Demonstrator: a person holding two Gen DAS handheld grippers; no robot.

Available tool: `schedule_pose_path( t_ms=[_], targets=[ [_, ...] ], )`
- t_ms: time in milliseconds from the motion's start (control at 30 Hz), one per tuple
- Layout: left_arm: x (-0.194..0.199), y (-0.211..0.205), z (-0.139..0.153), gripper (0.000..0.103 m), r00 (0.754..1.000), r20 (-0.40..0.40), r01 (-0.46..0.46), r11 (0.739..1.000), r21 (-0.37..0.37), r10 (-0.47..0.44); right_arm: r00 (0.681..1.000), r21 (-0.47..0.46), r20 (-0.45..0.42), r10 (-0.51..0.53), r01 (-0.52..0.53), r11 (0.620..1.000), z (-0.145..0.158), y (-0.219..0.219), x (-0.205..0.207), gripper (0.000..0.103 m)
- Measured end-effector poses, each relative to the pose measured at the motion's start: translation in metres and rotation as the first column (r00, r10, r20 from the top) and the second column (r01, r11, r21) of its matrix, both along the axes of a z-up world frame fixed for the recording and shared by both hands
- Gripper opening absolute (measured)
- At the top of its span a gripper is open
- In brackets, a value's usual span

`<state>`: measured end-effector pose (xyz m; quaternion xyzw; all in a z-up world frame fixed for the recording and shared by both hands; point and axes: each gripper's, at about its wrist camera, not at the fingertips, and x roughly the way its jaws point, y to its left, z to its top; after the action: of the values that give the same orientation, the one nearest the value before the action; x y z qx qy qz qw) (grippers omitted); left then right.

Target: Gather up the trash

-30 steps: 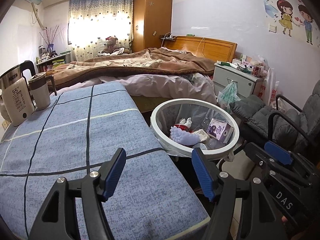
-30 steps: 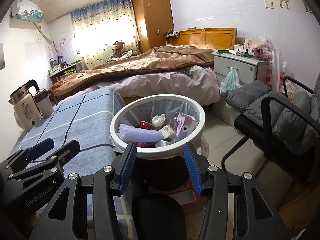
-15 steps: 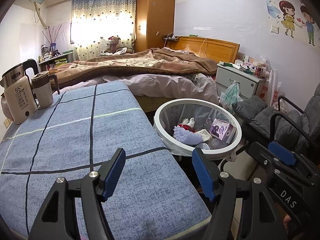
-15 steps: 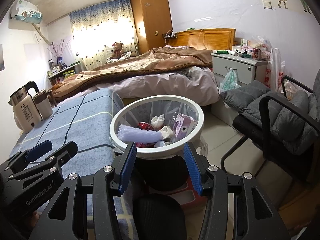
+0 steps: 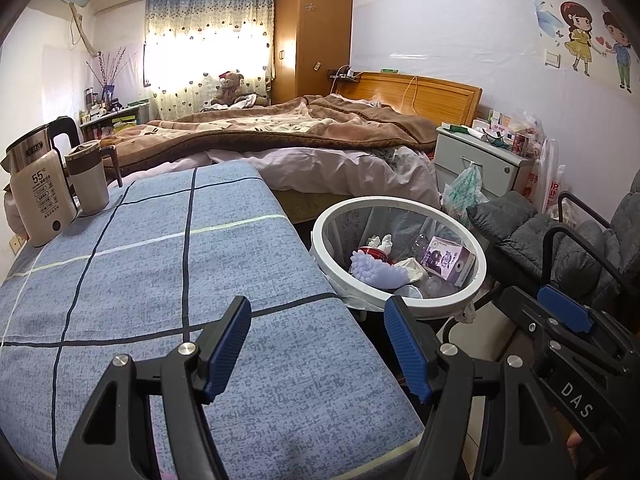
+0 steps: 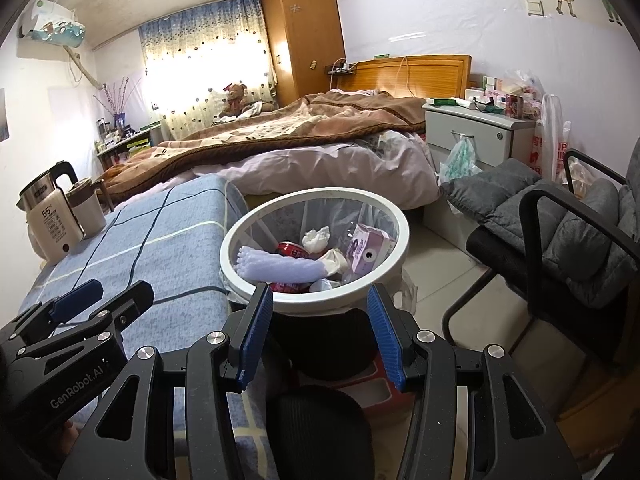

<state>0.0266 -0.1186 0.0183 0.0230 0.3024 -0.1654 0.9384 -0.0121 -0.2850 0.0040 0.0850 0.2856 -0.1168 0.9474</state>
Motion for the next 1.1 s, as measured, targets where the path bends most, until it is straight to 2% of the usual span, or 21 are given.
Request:
schedule_pose_path(
  t_ms=[1100],
  targets=[
    [0.0000,-0.0005,-0.0011,0.071,1.000,-0.002,-0.002,1.000,0.002,0.002,1.000,0.005,-0.004,0.004,-0.004,1.000,-0.0051,0.0023,-0.0009,0.050]
  ],
)
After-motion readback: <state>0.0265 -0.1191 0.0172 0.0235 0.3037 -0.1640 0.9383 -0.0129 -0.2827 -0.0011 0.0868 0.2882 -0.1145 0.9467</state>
